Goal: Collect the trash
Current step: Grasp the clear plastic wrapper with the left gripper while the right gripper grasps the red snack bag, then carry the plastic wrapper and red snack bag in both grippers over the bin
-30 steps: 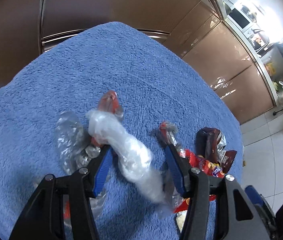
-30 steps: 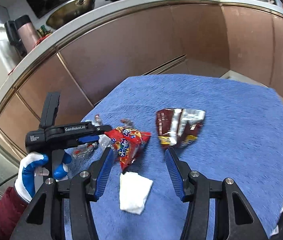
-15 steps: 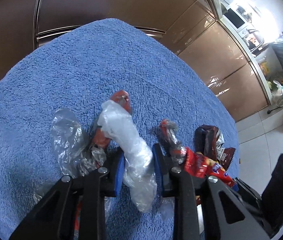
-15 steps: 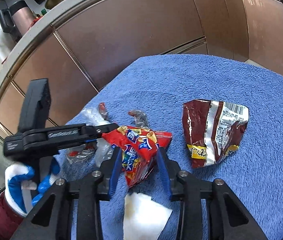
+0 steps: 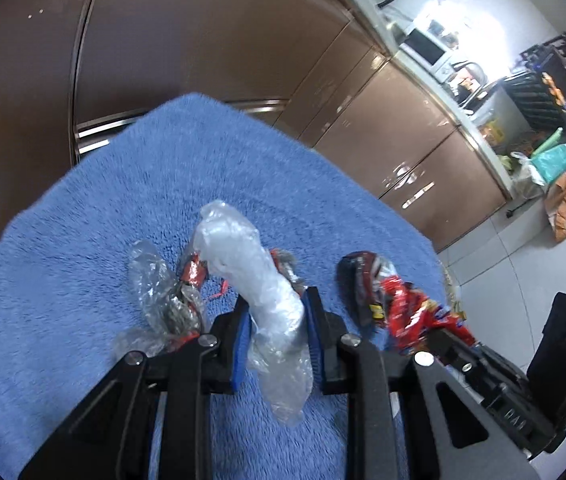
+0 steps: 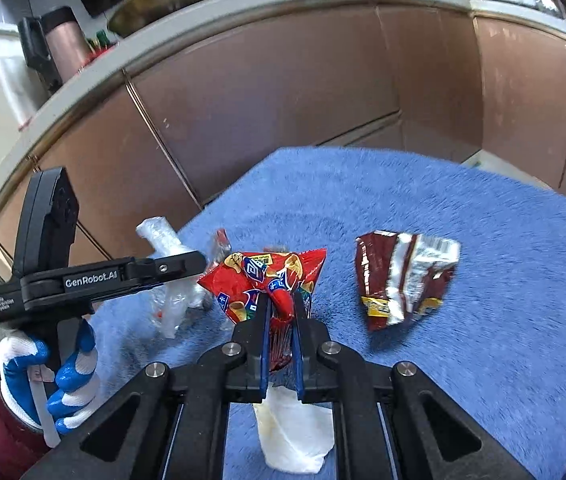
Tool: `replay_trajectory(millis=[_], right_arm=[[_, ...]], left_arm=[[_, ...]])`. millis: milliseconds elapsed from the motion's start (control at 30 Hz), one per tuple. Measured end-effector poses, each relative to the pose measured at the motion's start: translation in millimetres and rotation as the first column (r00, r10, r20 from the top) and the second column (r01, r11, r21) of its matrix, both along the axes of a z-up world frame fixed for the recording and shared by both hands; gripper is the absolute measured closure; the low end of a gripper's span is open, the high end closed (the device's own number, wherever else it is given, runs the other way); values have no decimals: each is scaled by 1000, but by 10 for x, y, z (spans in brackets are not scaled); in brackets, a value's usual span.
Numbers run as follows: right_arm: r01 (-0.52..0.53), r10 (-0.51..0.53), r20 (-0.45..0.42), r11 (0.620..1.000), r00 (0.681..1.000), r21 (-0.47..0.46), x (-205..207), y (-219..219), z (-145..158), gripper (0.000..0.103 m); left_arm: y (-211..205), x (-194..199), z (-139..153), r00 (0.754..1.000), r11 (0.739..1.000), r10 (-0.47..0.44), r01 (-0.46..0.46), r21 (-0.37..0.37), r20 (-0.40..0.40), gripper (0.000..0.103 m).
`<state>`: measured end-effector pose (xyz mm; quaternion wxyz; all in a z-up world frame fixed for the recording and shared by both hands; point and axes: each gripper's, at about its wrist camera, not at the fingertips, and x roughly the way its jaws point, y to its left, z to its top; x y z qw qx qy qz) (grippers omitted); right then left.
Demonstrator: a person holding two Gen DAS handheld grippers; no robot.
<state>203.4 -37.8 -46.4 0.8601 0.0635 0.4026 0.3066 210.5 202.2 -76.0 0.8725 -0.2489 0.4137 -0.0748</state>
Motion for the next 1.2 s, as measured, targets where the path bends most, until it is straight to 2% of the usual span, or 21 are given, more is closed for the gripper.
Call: replay_trajectory(millis=[233,367,500,667,867,967,1067,1200], right_arm=[[79,-84,106,996,991,48,-425,-241,496,94],[110,-120,155,991,981,69,-683,-364,751,94],[161,-175,216,984,960,81,-993,-528,1019,94],[259,-277,274,961,921,100,-1396,-925,1272,94],[416,-429,308,903,849,110,-1755,-1527,1393,94],[502,-504,326,859,800,95,-1905,-1832,1382,94],[582,-572,327,810,752,78,-1985,-2122,1314,94],[676,-659,297,735,691,58,-2031,-2546,1117,94]], left_arm=[[64,-448,467,995,1000,-12,9,26,94,79],[105,-747,849,986,999,1,-9,48,165,80],[118,-1037,1245,971,997,-8,-11,78,240,79],[-73,-1246,1570,953,995,-57,31,92,297,79],[-768,-1269,1786,929,982,-177,148,115,323,79],[-1189,-1196,1811,914,967,-250,222,123,319,79],[-1659,-1073,1784,895,945,-326,299,132,305,79],[-2402,-844,1615,860,898,-439,414,146,261,79]])
